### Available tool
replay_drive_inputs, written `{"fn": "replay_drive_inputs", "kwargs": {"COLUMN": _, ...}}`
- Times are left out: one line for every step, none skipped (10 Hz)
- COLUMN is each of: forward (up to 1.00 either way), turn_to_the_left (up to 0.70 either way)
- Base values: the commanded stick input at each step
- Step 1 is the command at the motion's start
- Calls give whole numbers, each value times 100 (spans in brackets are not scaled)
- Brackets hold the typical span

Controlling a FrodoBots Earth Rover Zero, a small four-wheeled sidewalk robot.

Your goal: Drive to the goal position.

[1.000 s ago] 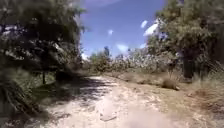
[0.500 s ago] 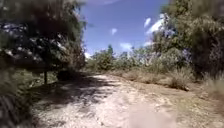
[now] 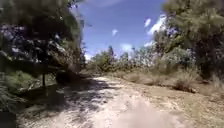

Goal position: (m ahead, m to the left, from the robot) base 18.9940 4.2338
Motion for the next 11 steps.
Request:
{"fn": "replay_drive_inputs", "kwargs": {"forward": 50, "turn_to_the_left": 0}}
{"fn": "replay_drive_inputs", "kwargs": {"forward": 70, "turn_to_the_left": 0}}
{"fn": "replay_drive_inputs", "kwargs": {"forward": 70, "turn_to_the_left": 0}}
{"fn": "replay_drive_inputs", "kwargs": {"forward": 70, "turn_to_the_left": 0}}
{"fn": "replay_drive_inputs", "kwargs": {"forward": 70, "turn_to_the_left": 0}}
{"fn": "replay_drive_inputs", "kwargs": {"forward": 70, "turn_to_the_left": 0}}
{"fn": "replay_drive_inputs", "kwargs": {"forward": 70, "turn_to_the_left": 0}}
{"fn": "replay_drive_inputs", "kwargs": {"forward": 70, "turn_to_the_left": 0}}
{"fn": "replay_drive_inputs", "kwargs": {"forward": 70, "turn_to_the_left": 0}}
{"fn": "replay_drive_inputs", "kwargs": {"forward": 70, "turn_to_the_left": 0}}
{"fn": "replay_drive_inputs", "kwargs": {"forward": 70, "turn_to_the_left": 0}}
